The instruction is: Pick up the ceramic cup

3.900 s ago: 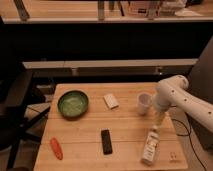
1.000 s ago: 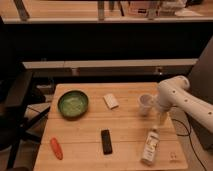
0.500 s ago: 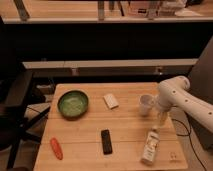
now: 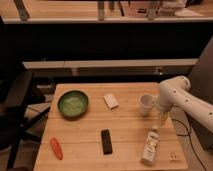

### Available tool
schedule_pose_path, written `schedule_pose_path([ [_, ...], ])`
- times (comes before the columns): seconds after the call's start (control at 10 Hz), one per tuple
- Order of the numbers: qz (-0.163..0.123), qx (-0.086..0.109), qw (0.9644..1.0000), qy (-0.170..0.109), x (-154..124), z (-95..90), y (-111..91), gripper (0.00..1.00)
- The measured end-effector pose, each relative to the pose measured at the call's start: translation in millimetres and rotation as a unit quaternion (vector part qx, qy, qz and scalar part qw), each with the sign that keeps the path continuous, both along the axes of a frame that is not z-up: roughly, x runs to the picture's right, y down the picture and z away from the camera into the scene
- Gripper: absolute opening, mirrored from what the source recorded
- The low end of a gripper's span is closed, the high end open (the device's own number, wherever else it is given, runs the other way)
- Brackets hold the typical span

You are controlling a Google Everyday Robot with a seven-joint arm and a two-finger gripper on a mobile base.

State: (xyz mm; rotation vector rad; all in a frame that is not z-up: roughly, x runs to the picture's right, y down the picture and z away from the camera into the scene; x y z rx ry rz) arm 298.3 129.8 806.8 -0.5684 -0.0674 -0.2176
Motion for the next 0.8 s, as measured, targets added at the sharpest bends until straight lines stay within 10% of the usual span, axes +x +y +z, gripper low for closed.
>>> schedule_pose_path([
  [0.8, -0.009, 0.0, 0.9999, -0.004, 3.0, -2.1, -0.9, 0.8],
])
